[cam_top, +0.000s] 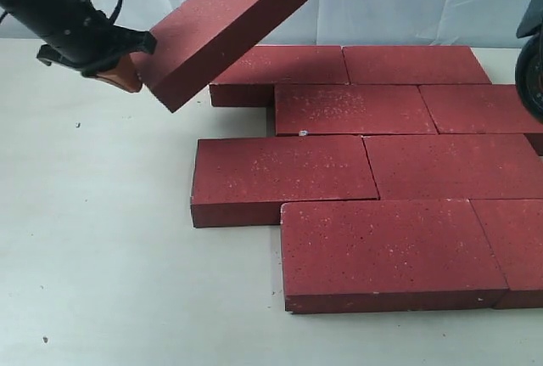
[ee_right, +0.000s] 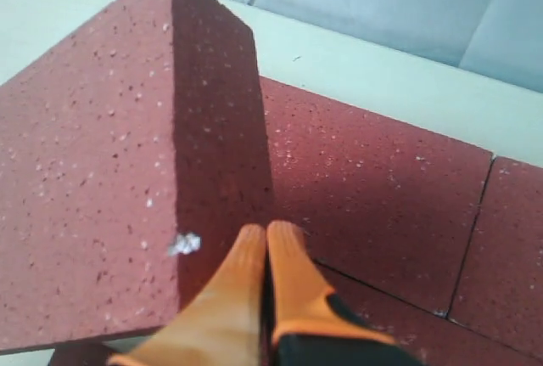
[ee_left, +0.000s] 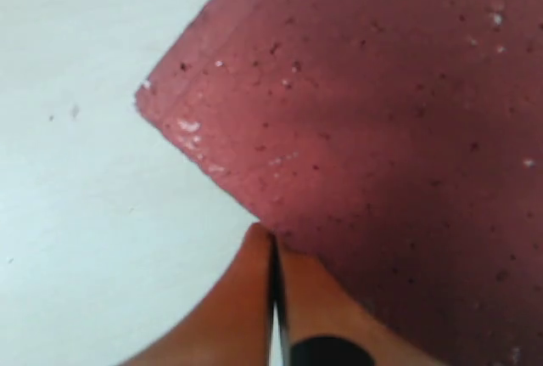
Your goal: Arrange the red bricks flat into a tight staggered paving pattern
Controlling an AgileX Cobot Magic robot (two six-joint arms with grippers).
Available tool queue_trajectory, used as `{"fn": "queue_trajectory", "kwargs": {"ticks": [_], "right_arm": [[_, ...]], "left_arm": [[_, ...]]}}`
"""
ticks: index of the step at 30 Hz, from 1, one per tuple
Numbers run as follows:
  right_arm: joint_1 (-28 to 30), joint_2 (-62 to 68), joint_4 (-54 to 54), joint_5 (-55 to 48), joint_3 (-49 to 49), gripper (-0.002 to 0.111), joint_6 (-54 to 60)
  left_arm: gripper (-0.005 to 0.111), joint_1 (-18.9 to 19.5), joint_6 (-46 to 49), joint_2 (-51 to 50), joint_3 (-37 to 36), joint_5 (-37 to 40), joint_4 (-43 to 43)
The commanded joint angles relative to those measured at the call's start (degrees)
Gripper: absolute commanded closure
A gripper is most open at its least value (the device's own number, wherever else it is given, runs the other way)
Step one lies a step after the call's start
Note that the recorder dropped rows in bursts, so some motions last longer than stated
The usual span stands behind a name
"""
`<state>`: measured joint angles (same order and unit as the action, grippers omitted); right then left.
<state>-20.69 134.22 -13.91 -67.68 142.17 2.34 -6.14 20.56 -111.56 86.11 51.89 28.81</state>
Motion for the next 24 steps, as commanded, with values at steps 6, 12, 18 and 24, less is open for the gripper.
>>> {"fn": "queue_trajectory", "kwargs": {"ticks": [6, 12, 18, 24], "right_arm": [[-11.0, -0.8, -2.0, -2.3, -0.2, 0.109, -5.3], [-15.0, 2.4, -0.2, -2.3, -0.2, 0.109, -5.9], [-15.4, 7.6, -1.7, -2.3, -0.2, 0.109, -4.9], [-15.4, 11.4, -4.3, -2.3, -0.2, 0.109, -3.8]], "left_arm": [[0.107, 4.4, -0.7, 8.9, -12.0, -5.4, 4.5], [0.107, 6.0, -0.7, 8.7, -17.8, -15.8, 2.2], [0.107, 6.0, -0.7, 6.1, -19.2, -26.0, 2.6], [0.107, 6.9, -0.7, -0.3, -19.2, -31.1, 2.6]]}}
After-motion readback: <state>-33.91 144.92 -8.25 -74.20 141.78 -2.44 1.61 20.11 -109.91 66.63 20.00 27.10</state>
